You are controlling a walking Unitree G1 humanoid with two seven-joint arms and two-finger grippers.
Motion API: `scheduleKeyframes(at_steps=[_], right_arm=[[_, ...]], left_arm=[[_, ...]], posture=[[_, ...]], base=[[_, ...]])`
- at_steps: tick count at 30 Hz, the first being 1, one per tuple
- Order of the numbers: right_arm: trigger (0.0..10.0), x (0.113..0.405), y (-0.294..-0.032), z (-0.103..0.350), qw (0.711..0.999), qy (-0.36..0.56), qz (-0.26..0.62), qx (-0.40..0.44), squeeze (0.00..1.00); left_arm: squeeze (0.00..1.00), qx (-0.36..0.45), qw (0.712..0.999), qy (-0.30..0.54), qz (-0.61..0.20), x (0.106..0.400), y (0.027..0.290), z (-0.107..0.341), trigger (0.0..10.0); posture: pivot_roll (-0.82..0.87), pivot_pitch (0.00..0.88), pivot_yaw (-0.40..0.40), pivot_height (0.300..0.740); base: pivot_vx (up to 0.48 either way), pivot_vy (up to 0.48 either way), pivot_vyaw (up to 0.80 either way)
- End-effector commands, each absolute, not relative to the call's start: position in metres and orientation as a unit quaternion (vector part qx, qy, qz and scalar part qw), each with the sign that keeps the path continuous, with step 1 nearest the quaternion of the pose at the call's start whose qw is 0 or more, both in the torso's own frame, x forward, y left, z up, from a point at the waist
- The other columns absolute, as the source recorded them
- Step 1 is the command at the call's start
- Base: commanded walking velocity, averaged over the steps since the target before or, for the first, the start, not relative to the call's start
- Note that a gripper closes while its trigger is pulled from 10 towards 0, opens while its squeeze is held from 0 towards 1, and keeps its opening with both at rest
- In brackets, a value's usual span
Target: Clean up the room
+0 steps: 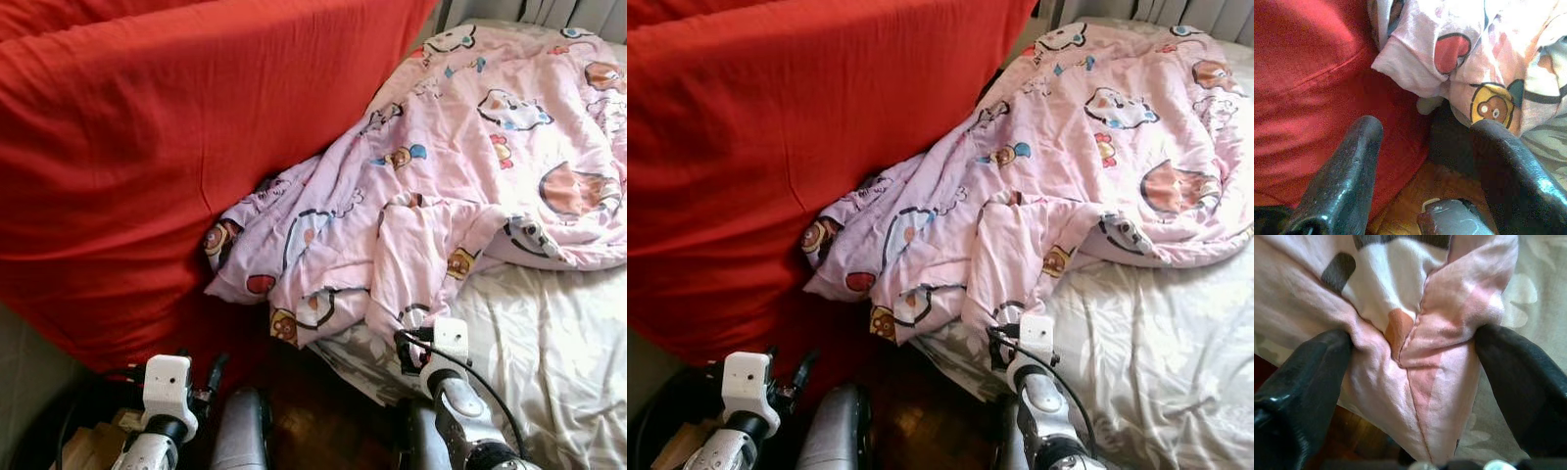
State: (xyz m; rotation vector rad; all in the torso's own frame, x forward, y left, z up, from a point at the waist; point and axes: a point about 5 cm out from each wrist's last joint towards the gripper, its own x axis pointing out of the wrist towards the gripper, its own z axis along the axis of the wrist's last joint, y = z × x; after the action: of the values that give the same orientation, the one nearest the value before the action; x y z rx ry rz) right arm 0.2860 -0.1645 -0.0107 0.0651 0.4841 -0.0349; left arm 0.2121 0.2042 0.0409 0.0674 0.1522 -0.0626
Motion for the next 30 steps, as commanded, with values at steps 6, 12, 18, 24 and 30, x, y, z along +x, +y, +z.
scheduleKeyframes(at_steps=[6, 12, 18, 24, 30], right_arm=[[3.3, 0.283, -0.167, -0.016, 0.963, 0.268, -0.019, 0.025, 0.00], [0.0, 0.279, -0.164, -0.020, 0.958, 0.287, -0.003, 0.015, 0.00], [0.0, 0.276, -0.162, -0.023, 0.956, 0.295, 0.003, 0.013, 0.00], [0.0, 0.275, -0.160, -0.025, 0.954, 0.300, 0.012, 0.010, 0.00], [0.0, 0.277, -0.154, -0.023, 0.955, 0.295, 0.029, -0.002, 0.00]], left_arm=[[0.00, 0.034, 0.995, 0.089, -0.031, 0.208, 0.205, 0.040, 10.0], [0.00, 0.032, 0.995, 0.092, -0.033, 0.209, 0.203, 0.040, 10.0], [0.00, 0.030, 0.994, 0.096, -0.035, 0.209, 0.202, 0.039, 10.0], [0.00, 0.029, 0.994, 0.099, -0.035, 0.209, 0.201, 0.038, 10.0], [0.00, 0.023, 0.994, 0.098, -0.038, 0.213, 0.199, 0.037, 10.0]], posture=[[0.27, 0.222, 0.041, 0.585], [0.27, 0.222, 0.040, 0.585], [0.26, 0.221, 0.039, 0.585], [0.26, 0.218, 0.036, 0.585], [0.26, 0.208, 0.031, 0.585]], base=[[0.000, 0.000, 0.00], [0.000, 0.000, 0.00], [0.000, 0.000, 0.00], [0.000, 0.000, 0.00], [0.000, 0.000, 0.00]])
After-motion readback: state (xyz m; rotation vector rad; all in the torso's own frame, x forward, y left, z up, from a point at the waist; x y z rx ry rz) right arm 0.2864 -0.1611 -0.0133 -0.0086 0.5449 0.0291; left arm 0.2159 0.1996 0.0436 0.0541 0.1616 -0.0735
